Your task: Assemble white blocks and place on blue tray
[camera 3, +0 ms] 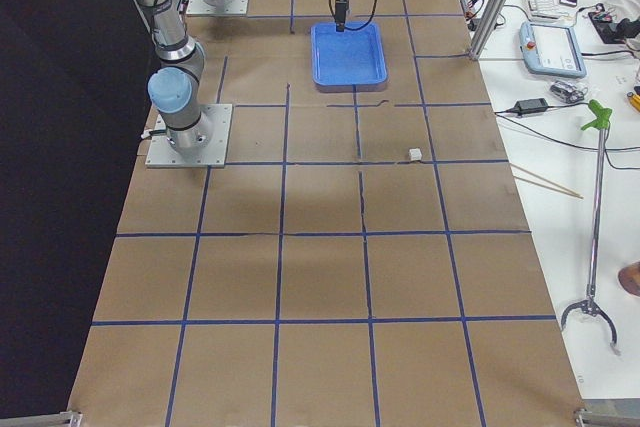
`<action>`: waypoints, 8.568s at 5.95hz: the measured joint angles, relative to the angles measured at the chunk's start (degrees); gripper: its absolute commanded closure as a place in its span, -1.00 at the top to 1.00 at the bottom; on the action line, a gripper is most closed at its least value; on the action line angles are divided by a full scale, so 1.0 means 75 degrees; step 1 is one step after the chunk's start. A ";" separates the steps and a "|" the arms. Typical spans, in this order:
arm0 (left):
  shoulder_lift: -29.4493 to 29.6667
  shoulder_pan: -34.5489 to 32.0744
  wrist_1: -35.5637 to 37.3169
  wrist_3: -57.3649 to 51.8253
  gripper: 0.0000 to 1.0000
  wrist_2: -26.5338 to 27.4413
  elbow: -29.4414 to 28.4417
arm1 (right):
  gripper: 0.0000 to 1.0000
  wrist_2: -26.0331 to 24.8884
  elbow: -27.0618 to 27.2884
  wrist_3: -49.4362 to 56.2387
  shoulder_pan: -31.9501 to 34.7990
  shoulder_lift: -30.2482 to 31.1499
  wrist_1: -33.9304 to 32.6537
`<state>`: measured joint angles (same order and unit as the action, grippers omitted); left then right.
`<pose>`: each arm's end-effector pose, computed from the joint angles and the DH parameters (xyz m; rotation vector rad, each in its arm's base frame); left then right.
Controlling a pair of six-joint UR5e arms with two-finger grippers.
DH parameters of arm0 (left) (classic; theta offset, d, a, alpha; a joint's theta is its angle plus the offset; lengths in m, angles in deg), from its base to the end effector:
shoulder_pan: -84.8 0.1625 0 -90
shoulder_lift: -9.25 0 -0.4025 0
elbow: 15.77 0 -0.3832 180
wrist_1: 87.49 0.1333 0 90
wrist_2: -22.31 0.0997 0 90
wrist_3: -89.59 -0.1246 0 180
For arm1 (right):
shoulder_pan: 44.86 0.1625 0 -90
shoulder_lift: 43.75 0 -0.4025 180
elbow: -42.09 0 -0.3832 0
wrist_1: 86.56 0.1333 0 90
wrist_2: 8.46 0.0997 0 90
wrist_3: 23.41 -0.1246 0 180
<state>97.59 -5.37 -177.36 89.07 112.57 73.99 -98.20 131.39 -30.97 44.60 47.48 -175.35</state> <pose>-0.1341 -0.4750 0.4565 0.0188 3.1364 -0.0555 0.1294 -0.4768 0.4545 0.2215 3.1284 -0.0192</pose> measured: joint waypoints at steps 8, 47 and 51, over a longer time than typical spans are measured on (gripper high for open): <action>-0.0097 0.0247 0.0022 -0.0168 0.98 0.0023 0.0034 | 1.00 0.0014 -0.0013 0.0121 -0.0021 -0.0006 -0.0024; 0.0771 -0.2562 0.0839 -0.7921 0.99 -0.0235 0.0151 | -0.50 0.3578 -0.3619 1.7803 -0.3506 -0.6704 -0.0626; -0.0021 -0.0527 0.0474 -0.2628 0.99 0.0465 0.0031 | -0.49 0.4014 -0.3077 1.7685 -0.3198 -0.5516 0.0521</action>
<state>97.44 -9.33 -173.81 69.36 116.06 74.23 -68.09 108.31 101.67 20.61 6.11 -171.45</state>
